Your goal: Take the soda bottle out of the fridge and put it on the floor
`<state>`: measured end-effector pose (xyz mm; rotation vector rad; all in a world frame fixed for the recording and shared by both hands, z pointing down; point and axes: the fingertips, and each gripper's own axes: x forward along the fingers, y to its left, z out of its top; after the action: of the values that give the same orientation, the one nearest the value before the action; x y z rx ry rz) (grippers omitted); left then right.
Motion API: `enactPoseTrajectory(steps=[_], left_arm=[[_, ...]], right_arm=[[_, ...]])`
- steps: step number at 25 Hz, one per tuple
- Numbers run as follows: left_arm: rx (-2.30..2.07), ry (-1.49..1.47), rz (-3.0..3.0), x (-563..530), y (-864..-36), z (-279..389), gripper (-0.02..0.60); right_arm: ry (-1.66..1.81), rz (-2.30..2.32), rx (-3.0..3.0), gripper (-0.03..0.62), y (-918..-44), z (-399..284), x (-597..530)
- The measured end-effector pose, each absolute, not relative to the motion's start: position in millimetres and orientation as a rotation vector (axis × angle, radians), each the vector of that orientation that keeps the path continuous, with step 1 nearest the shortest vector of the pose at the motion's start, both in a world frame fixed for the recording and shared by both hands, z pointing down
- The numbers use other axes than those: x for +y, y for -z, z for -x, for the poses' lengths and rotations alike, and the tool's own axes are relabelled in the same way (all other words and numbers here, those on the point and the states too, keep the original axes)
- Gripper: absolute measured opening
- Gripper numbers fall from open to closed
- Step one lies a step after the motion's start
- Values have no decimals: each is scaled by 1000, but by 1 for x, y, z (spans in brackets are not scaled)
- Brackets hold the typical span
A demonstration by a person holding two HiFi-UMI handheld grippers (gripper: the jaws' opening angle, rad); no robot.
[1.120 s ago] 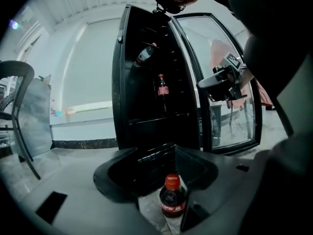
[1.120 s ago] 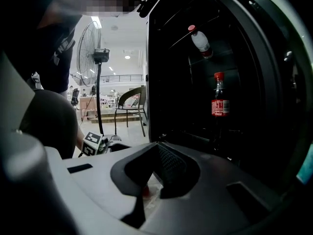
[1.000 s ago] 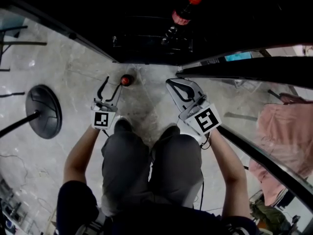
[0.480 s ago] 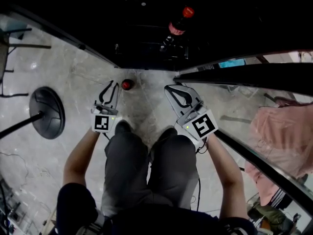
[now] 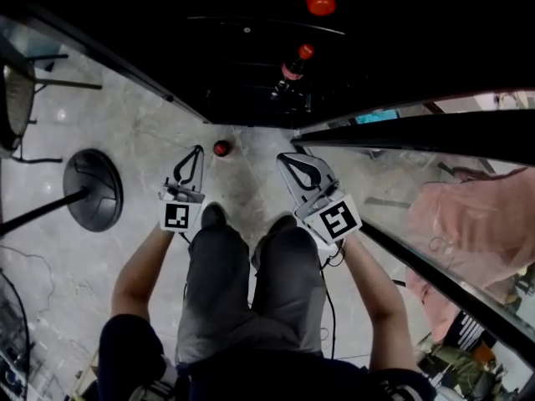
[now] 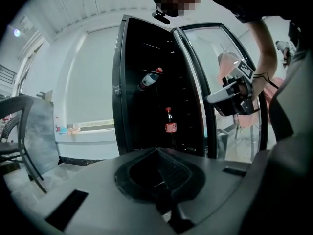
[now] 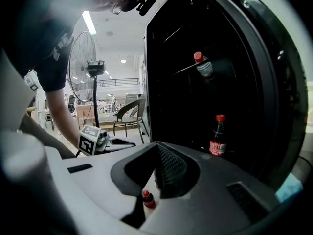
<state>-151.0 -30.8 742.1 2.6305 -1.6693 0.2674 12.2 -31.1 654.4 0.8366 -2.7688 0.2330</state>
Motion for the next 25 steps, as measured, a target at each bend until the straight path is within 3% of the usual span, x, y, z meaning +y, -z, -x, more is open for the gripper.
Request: enactPoseTrajectory(steps=[25], left_arm=[[-1680, -170, -2556, 2, -432, 147, 23]], right_arm=[[-263, -1148, -2695, 17, -379, -13, 11]])
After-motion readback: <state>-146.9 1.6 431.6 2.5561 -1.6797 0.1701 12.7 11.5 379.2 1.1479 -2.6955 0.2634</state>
